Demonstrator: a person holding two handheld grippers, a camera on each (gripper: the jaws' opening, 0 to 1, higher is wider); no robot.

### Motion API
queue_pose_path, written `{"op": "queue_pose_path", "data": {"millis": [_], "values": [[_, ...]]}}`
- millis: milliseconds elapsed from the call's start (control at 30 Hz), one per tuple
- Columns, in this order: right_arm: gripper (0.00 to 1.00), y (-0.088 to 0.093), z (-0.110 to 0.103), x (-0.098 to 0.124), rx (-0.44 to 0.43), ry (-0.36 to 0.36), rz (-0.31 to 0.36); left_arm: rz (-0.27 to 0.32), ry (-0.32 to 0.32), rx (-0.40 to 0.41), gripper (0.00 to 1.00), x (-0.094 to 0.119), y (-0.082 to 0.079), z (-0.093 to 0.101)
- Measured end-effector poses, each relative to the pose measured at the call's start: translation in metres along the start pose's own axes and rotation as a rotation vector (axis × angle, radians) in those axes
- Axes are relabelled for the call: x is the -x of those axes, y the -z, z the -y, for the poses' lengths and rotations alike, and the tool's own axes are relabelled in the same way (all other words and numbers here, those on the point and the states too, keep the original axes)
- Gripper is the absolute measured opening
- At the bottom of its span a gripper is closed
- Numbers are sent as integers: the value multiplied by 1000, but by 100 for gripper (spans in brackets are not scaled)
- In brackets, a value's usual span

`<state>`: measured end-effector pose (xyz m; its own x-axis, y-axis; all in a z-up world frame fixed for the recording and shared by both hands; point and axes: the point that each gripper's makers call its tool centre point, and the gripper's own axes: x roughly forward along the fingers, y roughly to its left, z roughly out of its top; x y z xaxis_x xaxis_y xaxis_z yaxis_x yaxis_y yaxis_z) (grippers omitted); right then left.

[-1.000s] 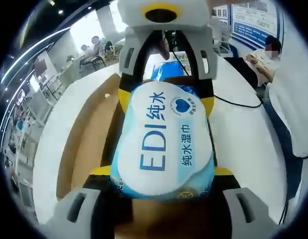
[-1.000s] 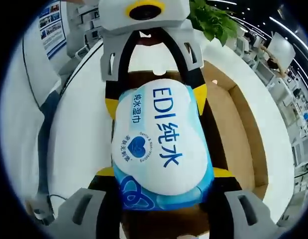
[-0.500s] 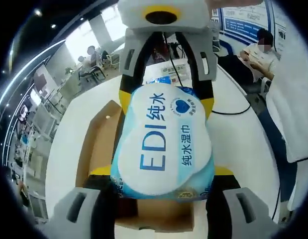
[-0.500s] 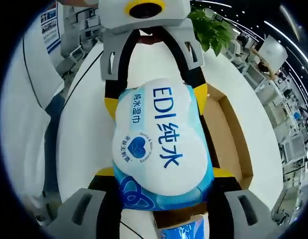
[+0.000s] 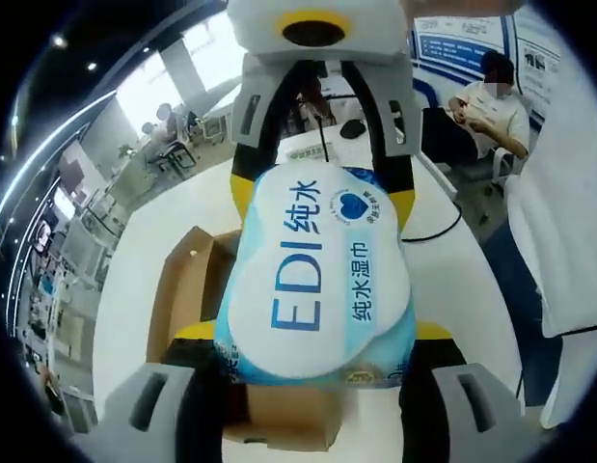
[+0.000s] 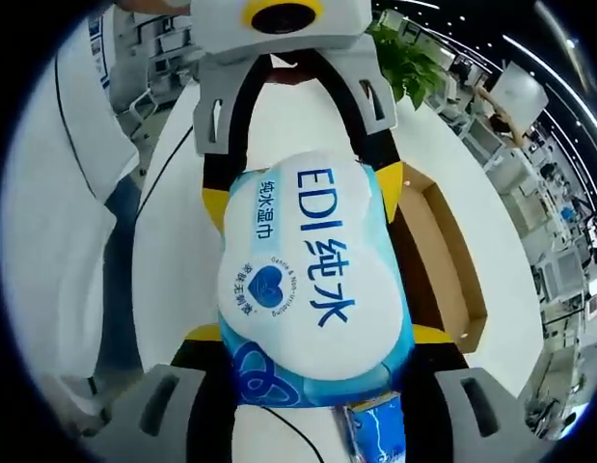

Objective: Operate the shoe box by opening the lid, removing the specified soft item, and placing it in the target area until the item is outside and the box remains undamaged.

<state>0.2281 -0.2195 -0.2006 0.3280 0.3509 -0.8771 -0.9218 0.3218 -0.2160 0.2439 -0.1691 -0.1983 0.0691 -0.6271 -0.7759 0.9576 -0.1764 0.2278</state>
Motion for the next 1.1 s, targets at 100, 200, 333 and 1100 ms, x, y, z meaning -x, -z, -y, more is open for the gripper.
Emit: {"op": "queue_pose_path", "data": {"millis": [100, 200, 333, 1100], "values": [[68, 8, -8, 8, -7, 5, 0, -3, 2, -9, 73, -2, -10, 8], [68, 20, -16, 15, -11, 6, -3, 1, 5, -13, 73, -9, -22, 20], [68, 38, -27, 23, -16, -2, -7, 1, 13, -8, 73, -20, -34, 32], [67, 115, -51, 30, 10, -65, 13, -46, 20, 53, 73, -79, -74, 71]]}}
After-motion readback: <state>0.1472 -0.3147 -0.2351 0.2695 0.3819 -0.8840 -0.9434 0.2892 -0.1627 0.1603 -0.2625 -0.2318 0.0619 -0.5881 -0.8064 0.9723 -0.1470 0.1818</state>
